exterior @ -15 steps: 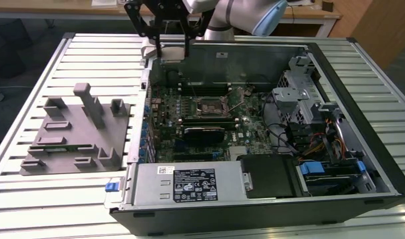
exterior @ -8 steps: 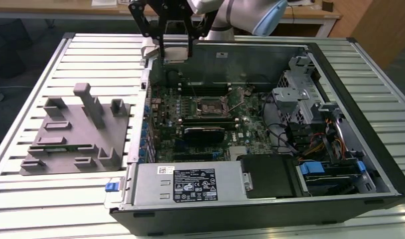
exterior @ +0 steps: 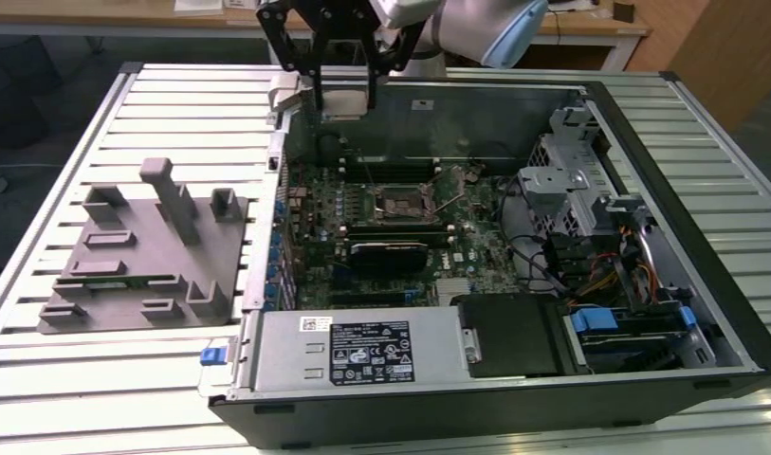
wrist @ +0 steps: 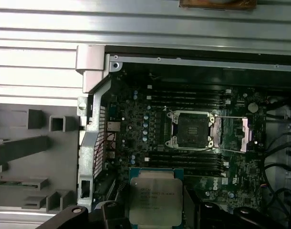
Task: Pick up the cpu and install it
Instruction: 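Pick up the cpu and move it towards the insertion slot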
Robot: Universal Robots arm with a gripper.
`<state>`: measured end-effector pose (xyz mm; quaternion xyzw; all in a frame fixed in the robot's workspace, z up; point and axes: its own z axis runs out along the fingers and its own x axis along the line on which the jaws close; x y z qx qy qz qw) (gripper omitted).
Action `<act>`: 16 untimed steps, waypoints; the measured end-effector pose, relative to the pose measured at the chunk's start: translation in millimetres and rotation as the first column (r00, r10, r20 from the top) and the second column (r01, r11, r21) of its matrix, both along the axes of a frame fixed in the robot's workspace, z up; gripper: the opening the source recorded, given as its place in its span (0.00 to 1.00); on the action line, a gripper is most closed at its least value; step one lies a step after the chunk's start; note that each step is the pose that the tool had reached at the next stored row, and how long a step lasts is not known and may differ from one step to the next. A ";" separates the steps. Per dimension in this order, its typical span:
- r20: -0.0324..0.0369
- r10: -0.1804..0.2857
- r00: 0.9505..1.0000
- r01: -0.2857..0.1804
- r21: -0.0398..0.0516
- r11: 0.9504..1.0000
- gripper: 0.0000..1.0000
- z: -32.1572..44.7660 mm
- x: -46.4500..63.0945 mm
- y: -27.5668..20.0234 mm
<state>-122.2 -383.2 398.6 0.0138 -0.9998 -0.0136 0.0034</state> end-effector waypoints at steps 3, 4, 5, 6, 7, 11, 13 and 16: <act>0.000 0.000 1.000 0.000 0.000 1.000 0.54 -0.3 3.0 0.0; 0.000 0.000 1.000 0.000 0.000 1.000 0.54 -0.4 4.8 0.0; 0.000 0.000 1.000 0.000 0.000 1.000 0.54 -0.5 6.5 0.0; 0.000 0.000 1.000 0.000 0.000 1.000 0.54 -0.6 8.8 0.0; 0.000 0.000 1.000 0.000 0.000 1.000 0.54 -0.7 11.5 0.0; 0.000 0.000 1.000 0.000 0.000 1.000 0.54 -1.4 27.6 0.0; 0.000 0.000 1.000 0.000 0.000 1.000 0.54 -1.9 36.8 0.0; 0.000 0.000 1.000 0.000 0.000 1.000 0.54 -2.4 49.7 0.0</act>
